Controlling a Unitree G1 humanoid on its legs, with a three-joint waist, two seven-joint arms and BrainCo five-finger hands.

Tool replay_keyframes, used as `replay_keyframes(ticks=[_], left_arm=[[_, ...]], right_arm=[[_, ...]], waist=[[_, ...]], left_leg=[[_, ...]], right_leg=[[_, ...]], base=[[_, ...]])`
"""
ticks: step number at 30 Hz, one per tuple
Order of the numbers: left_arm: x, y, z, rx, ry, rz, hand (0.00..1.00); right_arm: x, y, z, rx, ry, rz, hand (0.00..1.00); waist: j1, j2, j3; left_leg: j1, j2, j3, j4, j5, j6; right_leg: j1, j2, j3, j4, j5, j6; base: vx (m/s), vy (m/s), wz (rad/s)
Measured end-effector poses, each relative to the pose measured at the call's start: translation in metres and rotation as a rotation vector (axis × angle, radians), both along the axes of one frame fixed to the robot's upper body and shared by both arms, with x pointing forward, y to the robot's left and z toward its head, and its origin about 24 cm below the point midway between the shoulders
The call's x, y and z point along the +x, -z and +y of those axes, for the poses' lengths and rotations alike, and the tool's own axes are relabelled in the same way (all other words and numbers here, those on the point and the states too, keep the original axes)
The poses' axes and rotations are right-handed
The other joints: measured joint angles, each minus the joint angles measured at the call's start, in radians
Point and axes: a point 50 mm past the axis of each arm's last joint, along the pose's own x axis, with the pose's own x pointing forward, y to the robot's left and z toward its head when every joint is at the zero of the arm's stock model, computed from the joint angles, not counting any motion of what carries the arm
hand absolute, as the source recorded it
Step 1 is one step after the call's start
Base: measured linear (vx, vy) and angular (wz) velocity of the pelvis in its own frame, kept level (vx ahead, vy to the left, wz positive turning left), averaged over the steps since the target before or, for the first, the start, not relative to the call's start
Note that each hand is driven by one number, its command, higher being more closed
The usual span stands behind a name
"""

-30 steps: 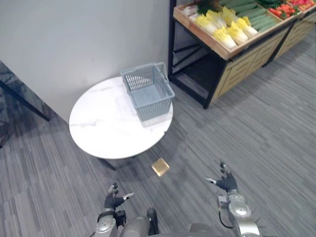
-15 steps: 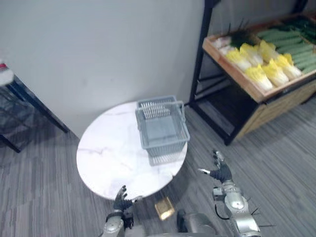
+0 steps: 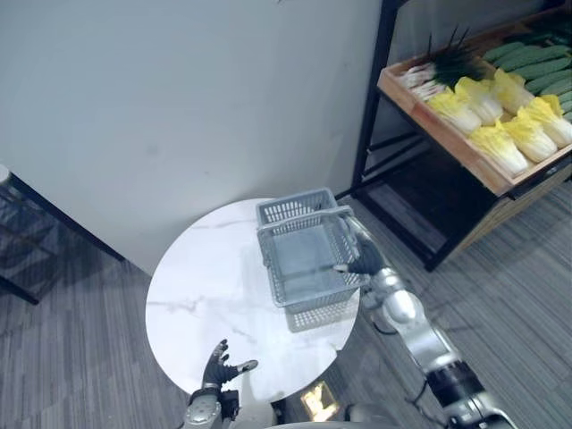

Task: Pick vegetable in the basket

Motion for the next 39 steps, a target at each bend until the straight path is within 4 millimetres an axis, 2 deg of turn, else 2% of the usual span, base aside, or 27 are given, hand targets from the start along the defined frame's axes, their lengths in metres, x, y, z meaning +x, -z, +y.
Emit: replay_keyframes(ticks=[3, 8, 9, 12, 15, 16, 20, 22, 26, 30, 32, 35, 36, 37, 39], left_arm=[[0.011, -0.005, 0.005, 0.018, 0.010, -0.029, 0.00], [0.037, -0.017, 0.009, 0.032, 0.004, -0.109, 0.00], [0.047, -0.024, 0.010, 0.029, -0.011, -0.154, 0.00], [0.060, -0.033, 0.013, 0.027, -0.016, -0.215, 0.00], [0.071, -0.041, 0.017, 0.015, -0.042, -0.262, 0.00], [0.075, -0.044, 0.019, 0.009, -0.056, -0.281, 0.00], [0.081, -0.049, 0.020, -0.014, -0.078, -0.303, 0.00], [0.081, -0.048, 0.020, -0.015, -0.079, -0.303, 0.00], [0.080, -0.048, 0.019, -0.014, -0.076, -0.300, 0.00], [0.079, -0.047, 0.019, -0.010, -0.075, -0.293, 0.00], [0.079, -0.046, 0.019, 0.009, -0.062, -0.288, 0.00], [0.079, -0.047, 0.018, 0.037, -0.045, -0.287, 0.00], [0.077, -0.047, 0.020, 0.039, -0.053, -0.285, 0.00], [0.076, -0.047, 0.020, 0.040, -0.054, -0.283, 0.00], [0.070, -0.044, 0.021, 0.052, -0.049, -0.263, 0.00]], right_arm=[[0.031, -0.031, 0.003, -0.118, 0.009, -0.104, 0.00], [0.066, -0.080, -0.011, -0.237, 0.092, -0.214, 0.00], [0.077, -0.093, -0.016, -0.268, 0.123, -0.229, 0.00], [0.090, -0.111, -0.026, -0.325, 0.182, -0.237, 0.00], [0.103, -0.130, -0.048, -0.378, 0.275, -0.221, 0.00], [0.107, -0.138, -0.061, -0.397, 0.326, -0.208, 1.00], [0.107, -0.158, -0.100, -0.412, 0.444, -0.203, 1.00], [0.105, -0.162, -0.109, -0.405, 0.466, -0.201, 1.00], [0.104, -0.165, -0.113, -0.365, 0.480, -0.204, 1.00], [0.096, -0.154, -0.115, -0.270, 0.470, -0.224, 1.00], [0.088, -0.143, -0.115, -0.227, 0.459, -0.236, 1.00], [0.065, -0.113, -0.127, -0.121, 0.474, -0.218, 1.00], [0.054, -0.098, -0.129, -0.038, 0.475, -0.197, 1.00], [0.052, -0.095, -0.129, -0.020, 0.473, -0.192, 1.00], [0.035, -0.077, -0.128, 0.067, 0.464, -0.170, 1.00]], waist=[[0.015, 0.028, 0.026], [0.023, 0.035, 0.091], [0.023, 0.038, 0.119], [0.025, 0.049, 0.139], [0.025, 0.075, 0.173], [0.030, 0.083, 0.188], [0.053, 0.107, 0.212], [0.053, 0.112, 0.220], [0.057, 0.116, 0.228], [0.054, 0.116, 0.228], [0.052, 0.114, 0.228], [0.045, 0.106, 0.225], [0.029, 0.098, 0.222], [0.023, 0.096, 0.221], [0.002, 0.078, 0.209]], left_leg=[[-0.038, -0.014, -0.007, -0.072, 0.048, 0.014], [-0.106, -0.016, -0.009, -0.071, 0.069, 0.026], [-0.120, -0.017, -0.010, -0.071, 0.076, 0.029], [-0.155, -0.018, -0.019, -0.071, 0.084, 0.029], [-0.179, -0.018, -0.047, -0.071, 0.098, 0.022], [-0.188, -0.018, -0.061, -0.071, 0.105, 0.012], [-0.214, -0.015, -0.100, -0.071, 0.122, -0.004], [-0.214, -0.014, -0.117, -0.071, 0.126, 0.000], [-0.214, -0.012, -0.119, -0.071, 0.132, 0.000], [-0.204, -0.013, -0.114, -0.073, 0.132, 0.001], [-0.193, -0.012, -0.102, -0.074, 0.132, 0.001], [-0.163, -0.009, -0.078, -0.077, 0.131, 0.001], [-0.153, -0.004, -0.067, -0.081, 0.127, 0.004], [-0.151, -0.003, -0.067, -0.081, 0.126, 0.006], [-0.136, 0.001, -0.061, -0.077, 0.124, 0.002]], right_leg=[[-0.062, -0.011, -0.002, -0.008, 0.019, 0.015], [-0.128, -0.011, -0.003, -0.007, 0.043, 0.017], [-0.139, -0.010, -0.005, -0.008, 0.048, 0.019], [-0.170, -0.007, -0.010, -0.007, 0.052, 0.018], [-0.183, -0.006, -0.034, -0.004, 0.053, 0.018], [-0.189, -0.005, -0.040, -0.001, 0.053, 0.018], [-0.207, 0.000, -0.064, 0.017, 0.046, 0.007], [-0.208, 0.002, -0.063, 0.031, 0.040, -0.002], [-0.220, 0.004, -0.057, 0.057, 0.031, -0.009], [-0.221, 0.004, -0.043, 0.068, 0.029, -0.007], [-0.218, 0.005, -0.029, 0.070, 0.029, -0.006], [-0.194, 0.007, -0.007, 0.060, 0.034, 0.002], [-0.183, 0.011, 0.000, 0.051, 0.038, 0.006], [-0.179, 0.012, 0.000, 0.048, 0.039, 0.006], [-0.162, 0.010, 0.006, 0.030, 0.046, 0.010]], base=[[-0.02, 0.090, 0.05], [-0.02, 0.034, 0.01], [0.00, 0.000, 0.00], [0.00, 0.002, 0.07], [0.01, -0.012, 0.23], [0.01, -0.027, 0.25], [-0.01, -0.042, 0.23], [-0.01, -0.036, 0.22], [-0.04, -0.026, 0.04], [-0.04, -0.019, -0.06], [-0.01, -0.015, -0.16], [0.00, -0.023, -0.19], [-0.01, -0.026, -0.19], [0.00, -0.015, -0.16], [0.02, -0.004, -0.12]])
